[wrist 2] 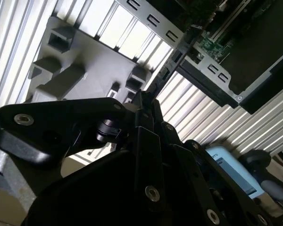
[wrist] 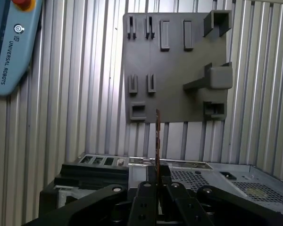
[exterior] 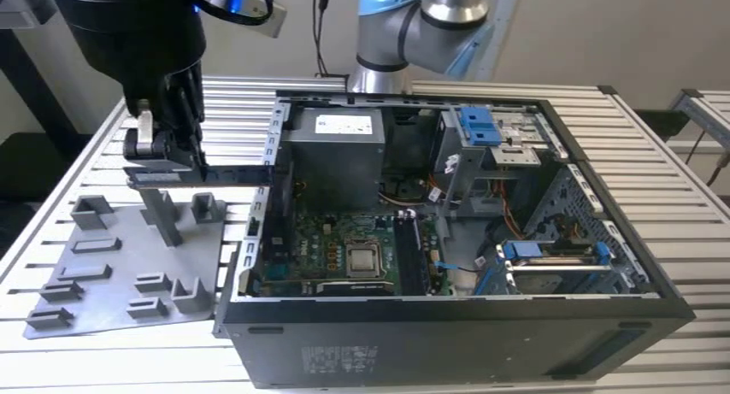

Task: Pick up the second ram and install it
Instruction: 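Pick up the second ram and move it above second insertion slot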

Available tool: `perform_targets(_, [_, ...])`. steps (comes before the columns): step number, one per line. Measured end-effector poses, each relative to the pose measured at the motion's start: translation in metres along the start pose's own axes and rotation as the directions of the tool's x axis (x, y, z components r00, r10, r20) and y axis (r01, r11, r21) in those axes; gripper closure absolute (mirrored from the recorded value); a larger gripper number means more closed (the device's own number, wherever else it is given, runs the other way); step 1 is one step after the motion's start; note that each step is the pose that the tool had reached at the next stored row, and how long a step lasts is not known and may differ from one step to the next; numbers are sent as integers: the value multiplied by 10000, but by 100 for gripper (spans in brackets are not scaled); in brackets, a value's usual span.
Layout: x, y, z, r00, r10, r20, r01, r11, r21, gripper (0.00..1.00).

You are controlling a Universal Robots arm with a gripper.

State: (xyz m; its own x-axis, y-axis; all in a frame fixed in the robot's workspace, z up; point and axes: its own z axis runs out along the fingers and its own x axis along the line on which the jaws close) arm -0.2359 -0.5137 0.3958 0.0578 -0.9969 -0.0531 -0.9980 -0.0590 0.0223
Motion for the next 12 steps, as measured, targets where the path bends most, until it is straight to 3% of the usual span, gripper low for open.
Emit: perform_targets(12, [18, -308, -7, 10000, -38, 59, 38, 10000, 8, 86])
